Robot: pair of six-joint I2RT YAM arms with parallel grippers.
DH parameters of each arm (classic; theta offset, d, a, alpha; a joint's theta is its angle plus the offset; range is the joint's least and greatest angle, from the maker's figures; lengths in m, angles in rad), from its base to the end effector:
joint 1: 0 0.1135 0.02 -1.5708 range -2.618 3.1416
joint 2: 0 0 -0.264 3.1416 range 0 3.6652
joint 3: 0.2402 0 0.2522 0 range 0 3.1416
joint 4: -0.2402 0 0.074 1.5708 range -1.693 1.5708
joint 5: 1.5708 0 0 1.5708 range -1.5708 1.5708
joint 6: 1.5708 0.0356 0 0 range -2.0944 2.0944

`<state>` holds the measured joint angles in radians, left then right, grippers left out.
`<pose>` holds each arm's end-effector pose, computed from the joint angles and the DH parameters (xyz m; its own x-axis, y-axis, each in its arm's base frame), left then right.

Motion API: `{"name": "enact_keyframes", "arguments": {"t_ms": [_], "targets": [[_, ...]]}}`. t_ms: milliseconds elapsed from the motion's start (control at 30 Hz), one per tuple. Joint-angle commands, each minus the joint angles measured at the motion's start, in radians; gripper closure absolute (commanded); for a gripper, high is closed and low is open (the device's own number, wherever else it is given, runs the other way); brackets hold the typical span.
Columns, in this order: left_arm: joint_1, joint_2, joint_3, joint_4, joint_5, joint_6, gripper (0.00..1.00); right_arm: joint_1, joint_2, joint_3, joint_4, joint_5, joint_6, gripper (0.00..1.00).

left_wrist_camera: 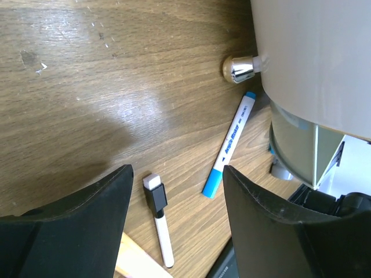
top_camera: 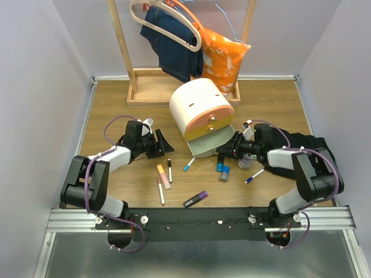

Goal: Sort the stationery into containers
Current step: Open the drawer in the storage box, then move the stationery to the center of the board.

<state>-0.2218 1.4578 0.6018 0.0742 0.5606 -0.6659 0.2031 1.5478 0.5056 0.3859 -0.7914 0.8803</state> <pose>0.2592 -0.0779 0.1568 -0.8829 -0.3372 -0.3266 0.0114 0.6802 -0.7330 0.2571 0.0788 0.1357 -0.9155 0.3647 -0.1700 0.0189 0.4609 0.8872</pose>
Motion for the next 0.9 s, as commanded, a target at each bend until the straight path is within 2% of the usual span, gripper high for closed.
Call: {"name": "enact_keyframes", "arguments": {"t_ms": [0,100,133,300,533,600,700,767,800,867], "targets": [[0.006,-0.023,0.001,-0.016,-0.016,0.028,0.27,0.001,-0.089,0.017,-0.123,0.021,-0.079,0.46],[0.006,-0.039,0.016,-0.034,-0.007,0.038,0.27,0.001,-0.146,0.097,-0.315,0.003,-0.177,0.38],[0.006,-0.045,0.027,-0.040,-0.005,0.040,0.27,0.001,-0.162,0.118,-0.428,0.001,-0.237,0.38],[0.007,-0.117,0.032,-0.068,-0.005,0.061,0.25,0.001,-0.294,0.236,-0.642,0.021,-0.366,0.36],[0.041,-0.237,-0.005,-0.108,0.009,0.124,0.21,-0.001,-0.350,0.416,-0.996,0.144,-0.649,0.36],[0.058,-0.269,-0.007,-0.119,0.016,0.170,0.21,-0.002,-0.374,0.433,-1.030,0.216,-0.707,0.36],[0.067,-0.304,0.006,-0.154,0.022,0.270,0.19,-0.013,-0.413,0.448,-0.990,0.186,-0.748,0.36],[0.067,-0.320,0.027,-0.178,0.021,0.314,0.18,-0.011,-0.399,0.499,-1.004,0.219,-0.799,0.37],[0.070,-0.333,0.035,-0.213,0.022,0.357,0.18,-0.011,-0.393,0.517,-1.019,0.222,-0.841,0.36],[0.073,-0.346,0.058,-0.241,0.036,0.394,0.17,-0.011,-0.381,0.568,-1.102,0.209,-1.031,0.36]]}}
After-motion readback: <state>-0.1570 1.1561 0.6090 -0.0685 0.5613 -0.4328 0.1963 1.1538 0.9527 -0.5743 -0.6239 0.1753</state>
